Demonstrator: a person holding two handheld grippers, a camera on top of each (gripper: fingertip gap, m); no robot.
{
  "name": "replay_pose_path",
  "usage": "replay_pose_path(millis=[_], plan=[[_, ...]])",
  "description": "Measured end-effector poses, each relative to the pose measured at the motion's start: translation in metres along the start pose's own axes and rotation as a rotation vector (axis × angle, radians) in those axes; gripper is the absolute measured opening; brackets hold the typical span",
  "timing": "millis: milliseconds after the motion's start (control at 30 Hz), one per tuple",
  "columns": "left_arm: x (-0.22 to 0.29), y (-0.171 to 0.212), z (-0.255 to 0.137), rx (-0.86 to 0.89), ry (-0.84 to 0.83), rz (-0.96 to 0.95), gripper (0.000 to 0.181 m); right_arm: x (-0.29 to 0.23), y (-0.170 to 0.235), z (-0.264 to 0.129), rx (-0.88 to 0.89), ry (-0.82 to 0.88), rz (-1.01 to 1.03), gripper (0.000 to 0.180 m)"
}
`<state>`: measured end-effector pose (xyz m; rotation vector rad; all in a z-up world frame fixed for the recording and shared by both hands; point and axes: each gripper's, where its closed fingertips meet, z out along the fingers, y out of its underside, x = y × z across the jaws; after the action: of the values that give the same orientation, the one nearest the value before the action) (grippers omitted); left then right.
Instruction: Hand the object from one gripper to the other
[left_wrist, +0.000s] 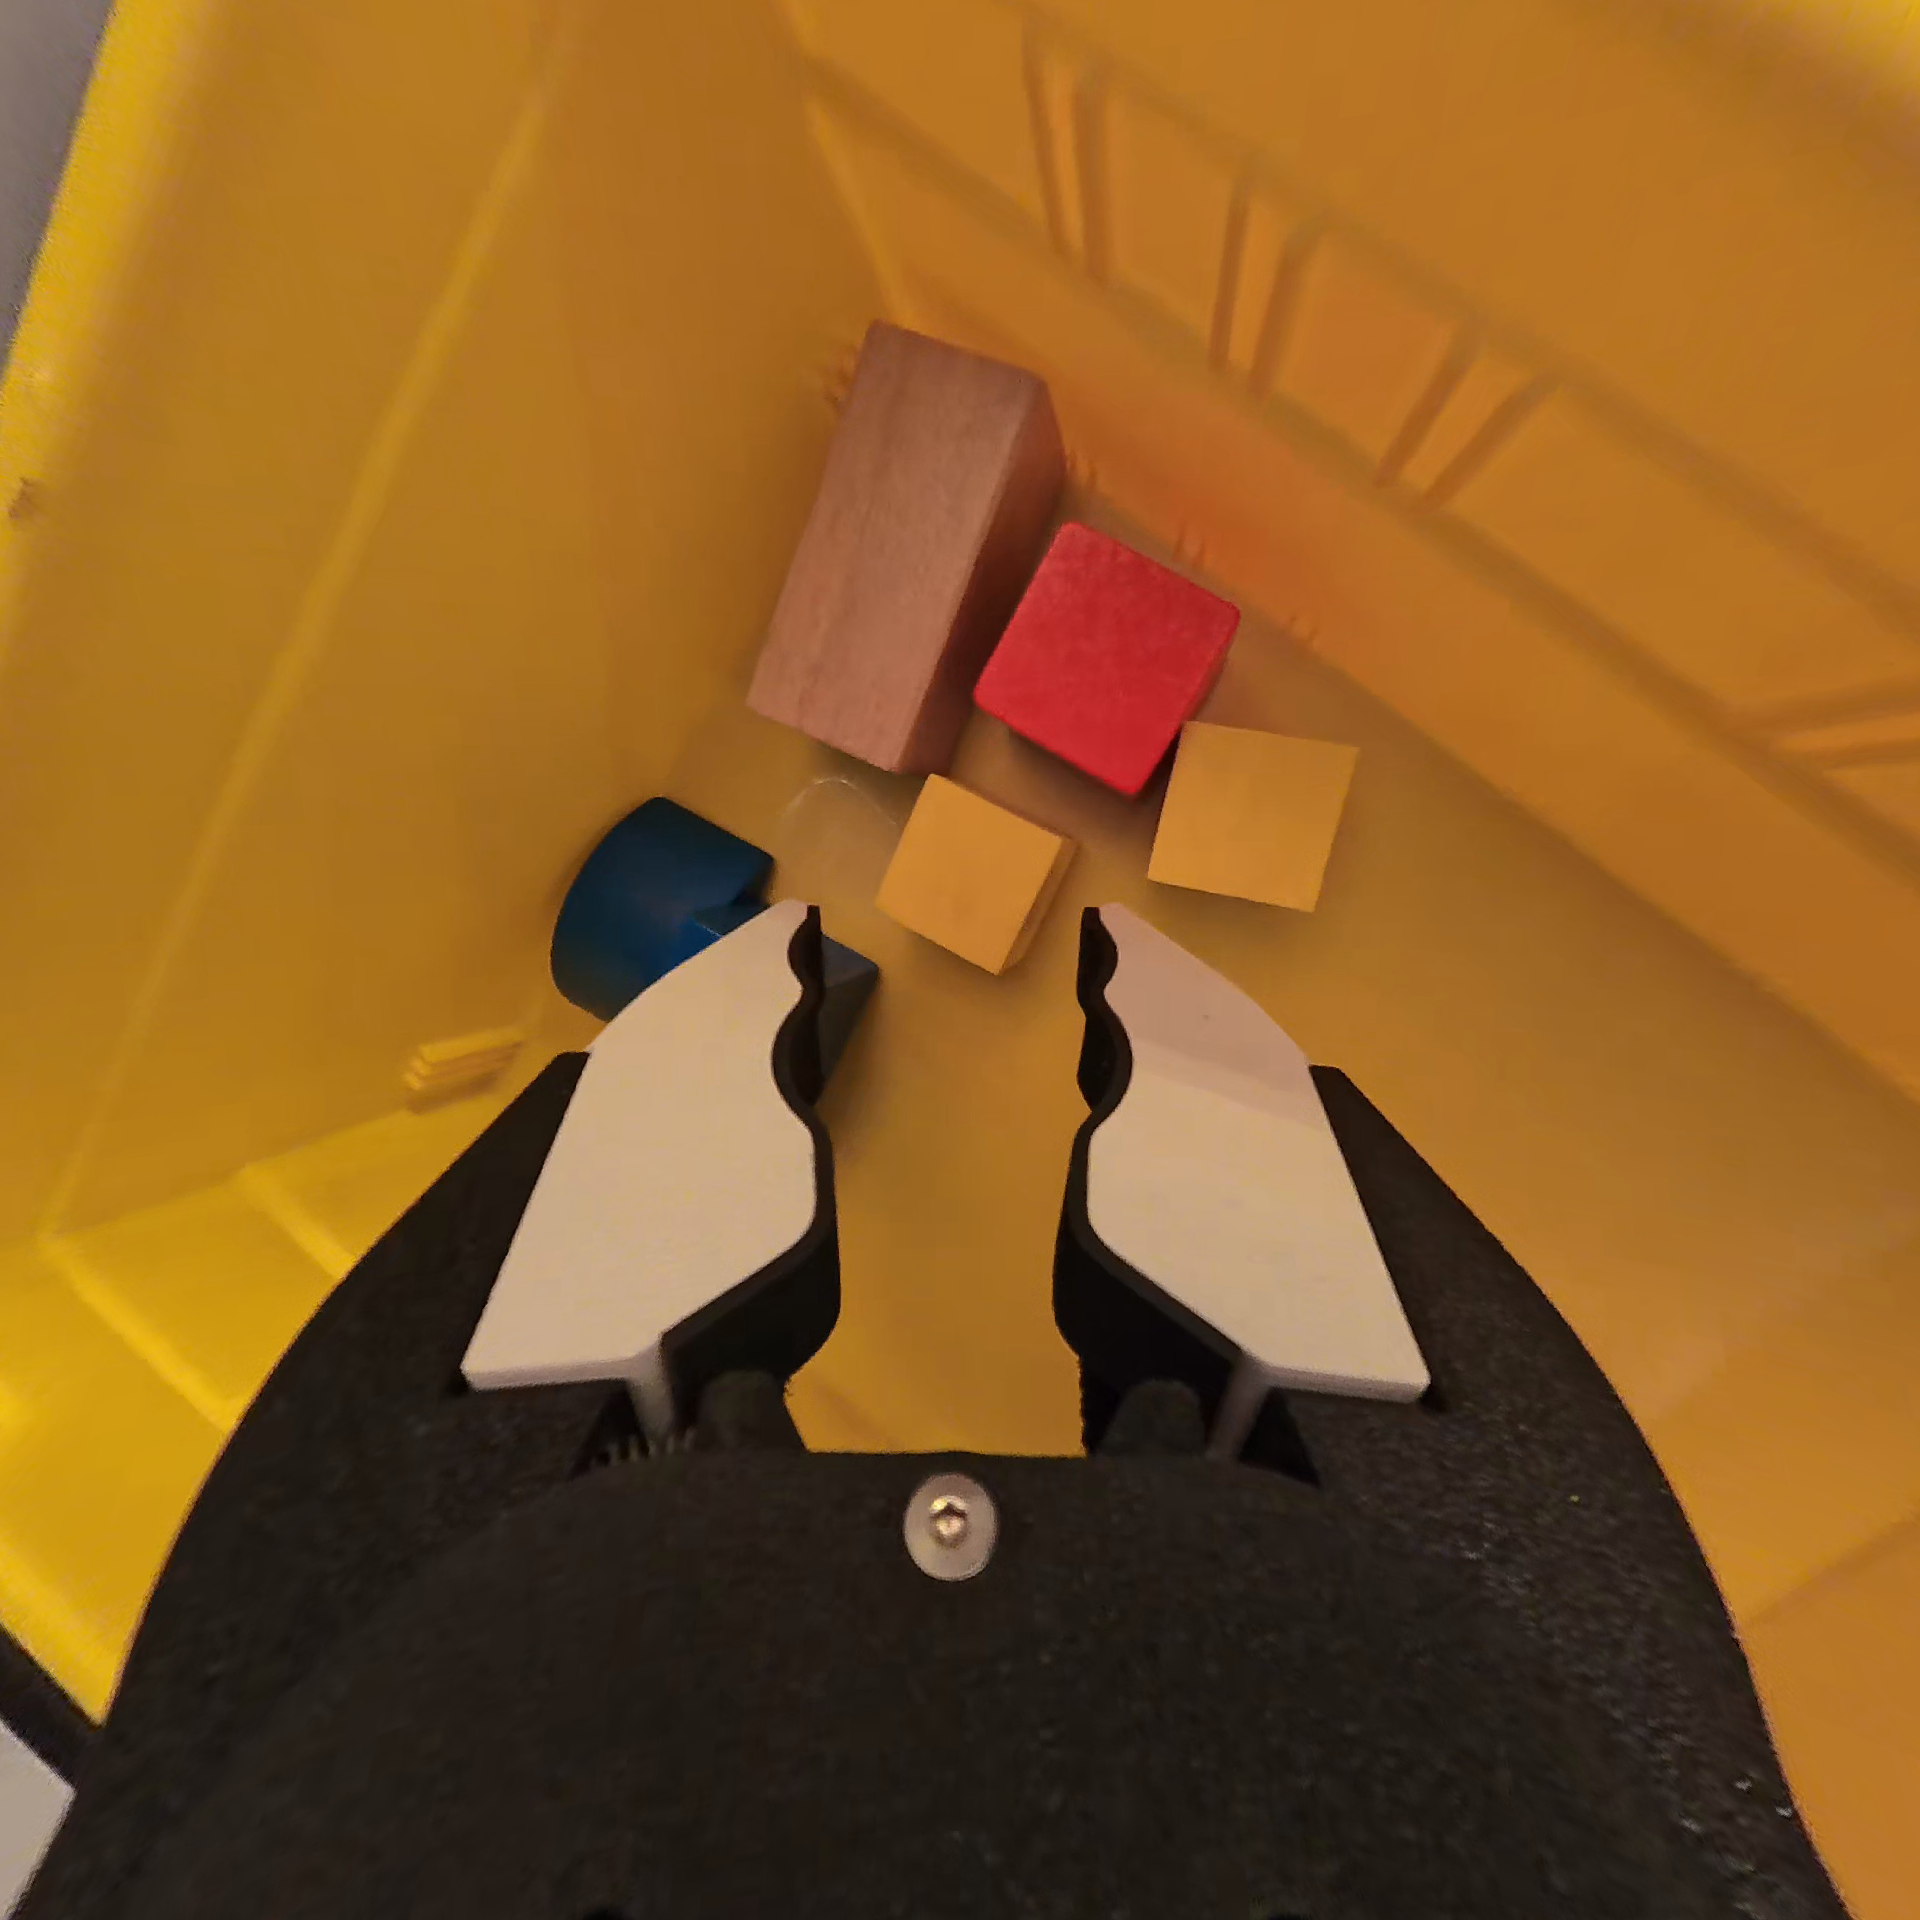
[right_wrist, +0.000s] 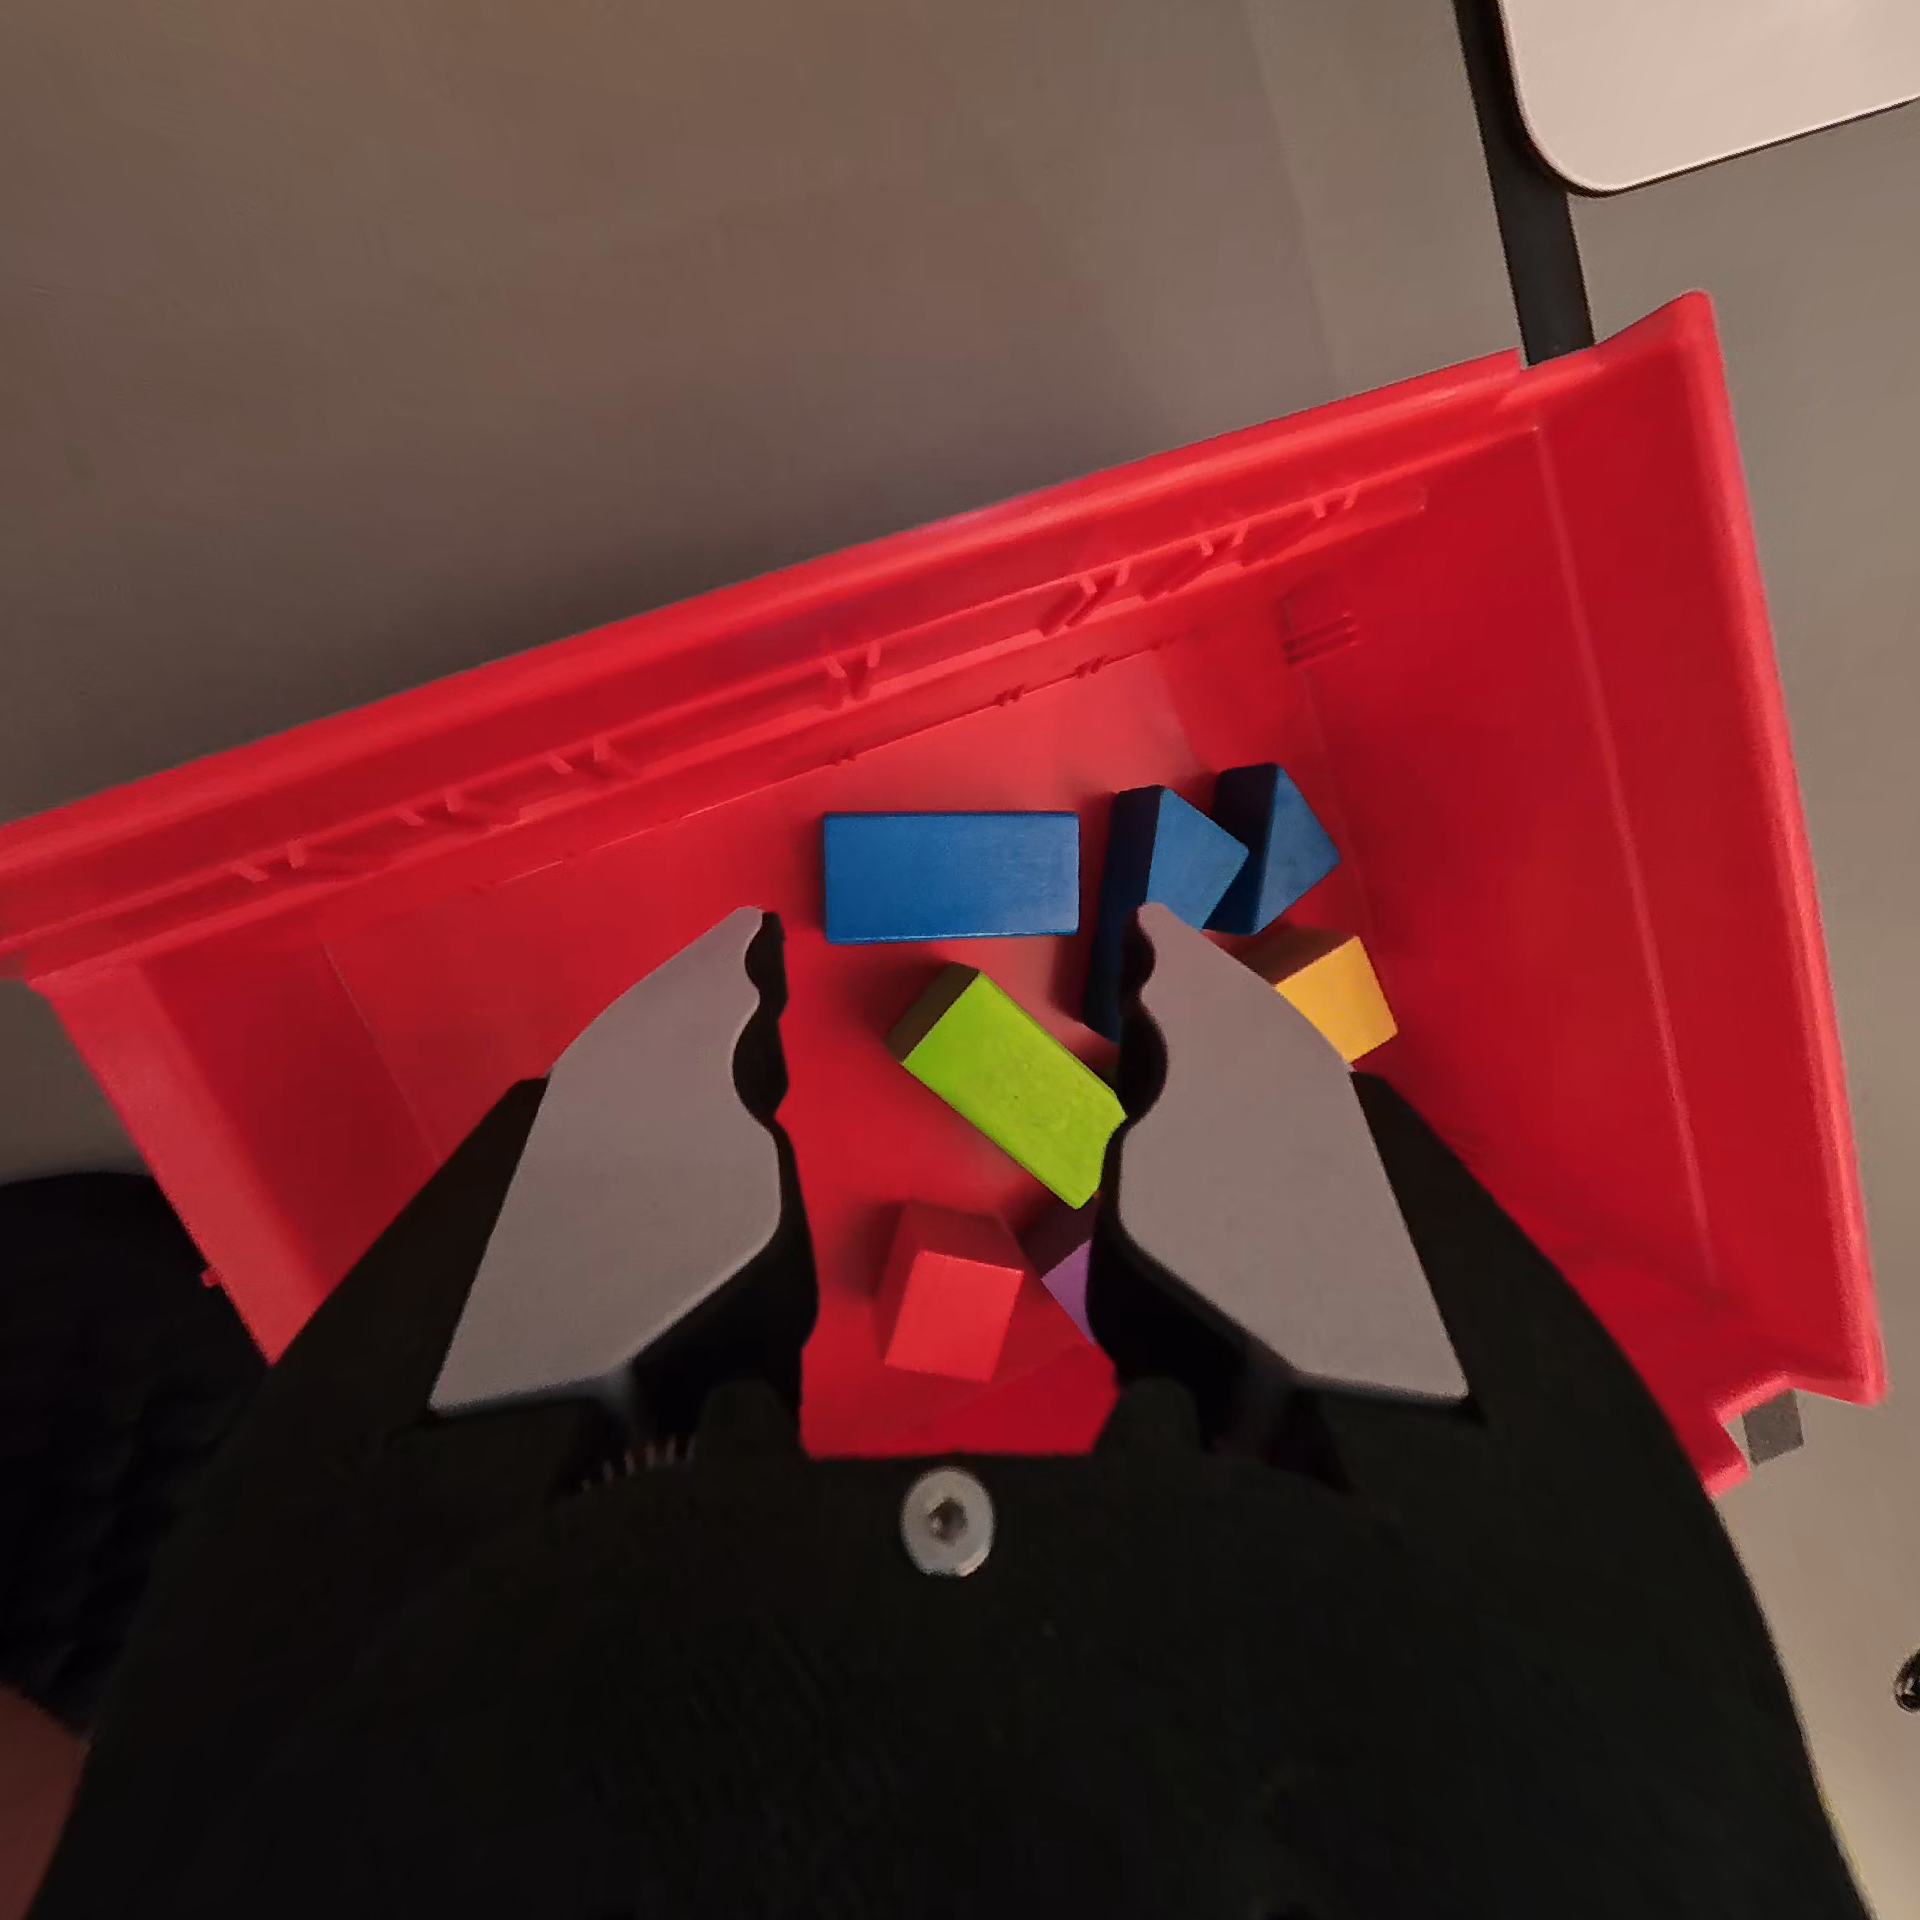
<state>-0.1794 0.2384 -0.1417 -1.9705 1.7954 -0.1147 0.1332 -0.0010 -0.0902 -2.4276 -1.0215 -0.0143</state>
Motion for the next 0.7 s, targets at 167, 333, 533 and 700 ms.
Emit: replay_pose_path(millis=[167,333,533,700], plan=[[0.001,-0.004,0.005,0.020,0.010,0.015,0.050,-0.002,0.000,0.001,0.001,-0.018,0.005,0.061],[0.003,-0.005,0.010,0.012,0.021,0.011,0.046,-0.003,0.002,0.003,-0.010,-0.024,0.005,0.061],[0.004,-0.002,0.009,-0.006,0.022,0.011,0.034,-0.003,0.004,0.005,-0.021,-0.023,0.003,0.059],[-0.009,-0.001,-0.011,-0.005,-0.050,0.002,0.033,0.004,0.000,-0.002,0.001,0.020,-0.003,0.054]])
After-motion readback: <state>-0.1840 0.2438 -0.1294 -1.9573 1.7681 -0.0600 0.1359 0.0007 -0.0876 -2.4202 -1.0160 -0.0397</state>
